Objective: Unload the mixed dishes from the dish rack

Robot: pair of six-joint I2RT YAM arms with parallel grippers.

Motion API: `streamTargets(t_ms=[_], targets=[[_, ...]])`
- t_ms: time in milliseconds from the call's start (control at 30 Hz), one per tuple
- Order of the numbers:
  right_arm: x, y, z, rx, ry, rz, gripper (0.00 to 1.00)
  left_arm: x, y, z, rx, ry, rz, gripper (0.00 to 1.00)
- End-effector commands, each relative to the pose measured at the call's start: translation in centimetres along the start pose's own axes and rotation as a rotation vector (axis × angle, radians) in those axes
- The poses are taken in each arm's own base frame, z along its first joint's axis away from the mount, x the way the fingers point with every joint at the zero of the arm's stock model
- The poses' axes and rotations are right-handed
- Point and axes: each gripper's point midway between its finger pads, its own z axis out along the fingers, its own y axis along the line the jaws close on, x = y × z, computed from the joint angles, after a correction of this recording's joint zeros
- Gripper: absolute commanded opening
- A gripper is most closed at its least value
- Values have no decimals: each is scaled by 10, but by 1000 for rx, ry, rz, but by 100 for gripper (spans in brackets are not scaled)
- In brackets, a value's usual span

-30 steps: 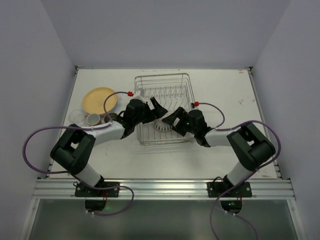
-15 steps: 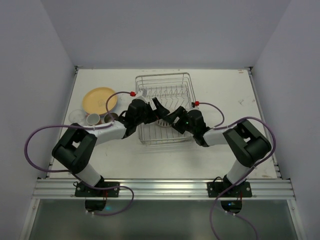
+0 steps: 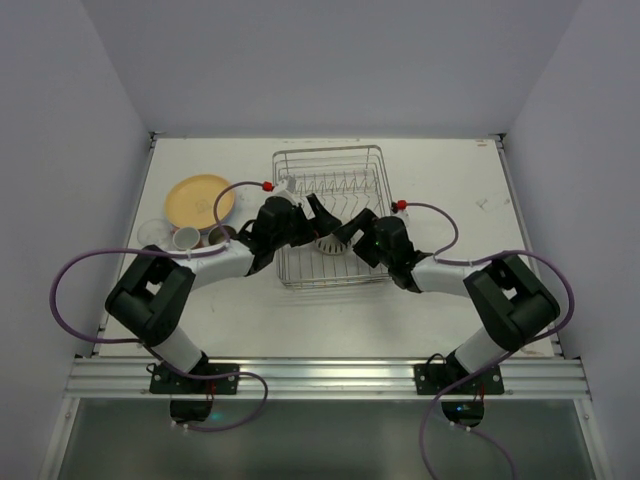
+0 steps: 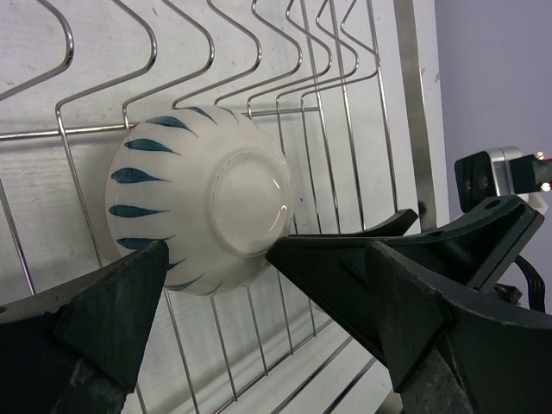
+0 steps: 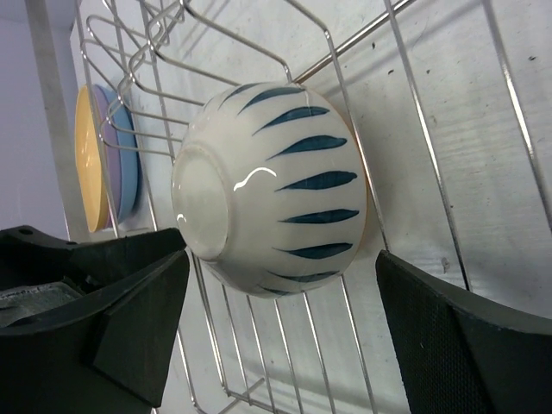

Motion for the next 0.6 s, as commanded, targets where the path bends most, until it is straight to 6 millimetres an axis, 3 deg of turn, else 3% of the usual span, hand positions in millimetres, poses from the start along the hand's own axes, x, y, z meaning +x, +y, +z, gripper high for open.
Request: streamTargets(t_ms=[0, 567], targets=[[-20, 7, -1, 23, -87, -4, 91, -8, -18, 2, 42, -19, 16, 100], [-8, 11, 8, -5, -39, 70, 92, -15, -15, 5, 15, -45, 30, 100]])
